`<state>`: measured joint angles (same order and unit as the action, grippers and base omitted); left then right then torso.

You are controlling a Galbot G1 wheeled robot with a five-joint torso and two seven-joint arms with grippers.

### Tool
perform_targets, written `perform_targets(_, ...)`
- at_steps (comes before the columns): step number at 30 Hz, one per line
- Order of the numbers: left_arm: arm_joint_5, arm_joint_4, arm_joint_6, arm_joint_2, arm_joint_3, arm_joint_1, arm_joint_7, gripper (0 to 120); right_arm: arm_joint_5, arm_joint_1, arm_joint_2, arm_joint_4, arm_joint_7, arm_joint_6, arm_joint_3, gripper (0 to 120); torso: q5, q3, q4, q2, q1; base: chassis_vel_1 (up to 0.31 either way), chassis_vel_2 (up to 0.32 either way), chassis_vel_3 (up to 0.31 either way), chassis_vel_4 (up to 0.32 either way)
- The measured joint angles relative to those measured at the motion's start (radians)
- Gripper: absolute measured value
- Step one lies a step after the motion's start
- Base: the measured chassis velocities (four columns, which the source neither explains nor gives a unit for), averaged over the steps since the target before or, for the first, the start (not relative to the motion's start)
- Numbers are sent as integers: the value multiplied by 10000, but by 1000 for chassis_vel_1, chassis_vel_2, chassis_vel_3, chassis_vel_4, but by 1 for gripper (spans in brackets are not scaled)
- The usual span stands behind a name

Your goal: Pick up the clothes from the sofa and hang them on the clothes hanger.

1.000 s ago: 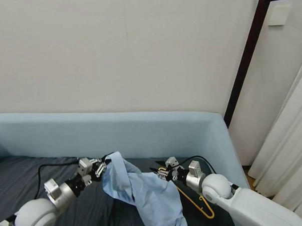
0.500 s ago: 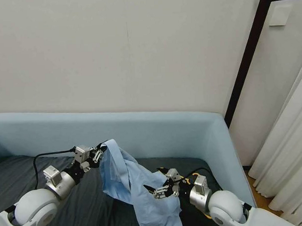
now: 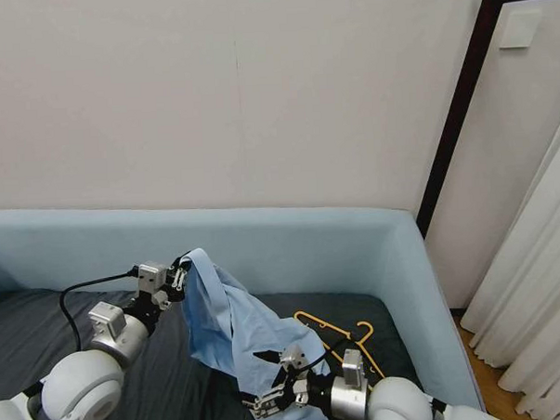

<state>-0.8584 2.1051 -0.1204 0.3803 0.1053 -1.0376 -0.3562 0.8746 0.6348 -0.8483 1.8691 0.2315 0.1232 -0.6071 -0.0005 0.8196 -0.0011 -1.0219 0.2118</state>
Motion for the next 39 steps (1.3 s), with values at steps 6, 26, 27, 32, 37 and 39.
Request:
perform_targets(6, 222, 375, 173, -255, -13, -305, -133, 0, -321, -636, -542, -593, 76, -93, -1146, 100, -3, 0, -2, 0, 0, 0, 0, 0, 0)
perform_targets(26, 360, 918, 418, -293, 42, -502, -436, 0, 365, -1566, -4376, -2964, -6461, 626, -3224, 100, -3, 0, -1, 1, 0, 0, 0, 0, 0)
perform_targets(27, 365, 924, 420, -289, 43, -499, -440, 0, 388, -1543, -4439, -2969, -6747, 760, -3188, 100, -2, 0, -1, 1, 0, 0, 0, 0, 0)
perform_targets(32, 400, 908, 424, -258, 61, -484, -465, 0, 649, -1474, -4380, -2624, -8633, 1940, -2977, 100, -1, 0, 0, 1, 0, 0, 0, 0, 0)
perform_targets(37, 430, 839, 425, -196, 108, -488, -535, 0, 866, -1508, -3832, -2259, -10027, 2757, -2597, 100, -1, 1, -3, 1, 0, 0, 0, 0, 0)
perform_targets(39, 430, 839, 434, -193, 109, -488, -552, 0, 967, -1508, -3728, -2146, -10359, 2898, -2519, 100, -1, 1, -3, 1, 0, 0, 0, 0, 0)
